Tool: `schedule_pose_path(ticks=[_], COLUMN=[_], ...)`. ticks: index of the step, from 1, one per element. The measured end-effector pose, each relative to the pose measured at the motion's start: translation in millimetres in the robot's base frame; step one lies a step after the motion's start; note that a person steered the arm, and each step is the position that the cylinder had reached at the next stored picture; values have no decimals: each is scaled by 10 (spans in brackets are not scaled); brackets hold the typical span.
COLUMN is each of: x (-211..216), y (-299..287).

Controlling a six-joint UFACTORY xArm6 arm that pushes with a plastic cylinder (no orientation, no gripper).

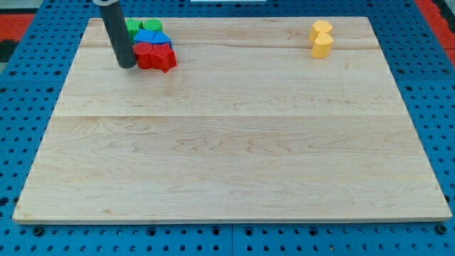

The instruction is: Separate the yellow hexagon from the yellow heart

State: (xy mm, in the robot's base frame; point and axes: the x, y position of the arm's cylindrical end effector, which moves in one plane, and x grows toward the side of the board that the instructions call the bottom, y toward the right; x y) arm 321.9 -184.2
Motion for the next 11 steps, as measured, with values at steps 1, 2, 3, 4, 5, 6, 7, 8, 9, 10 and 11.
schedule_pose_path(ticks=[1, 2, 3, 4, 5, 6, 7, 8, 9, 10, 11], x=[343, 518, 518, 518, 354, -69, -490, -708, -708, -899, -1115], y=[-68, 770, 1809, 2592, 3406, 3887, 4116, 4051, 3695, 3658, 3698])
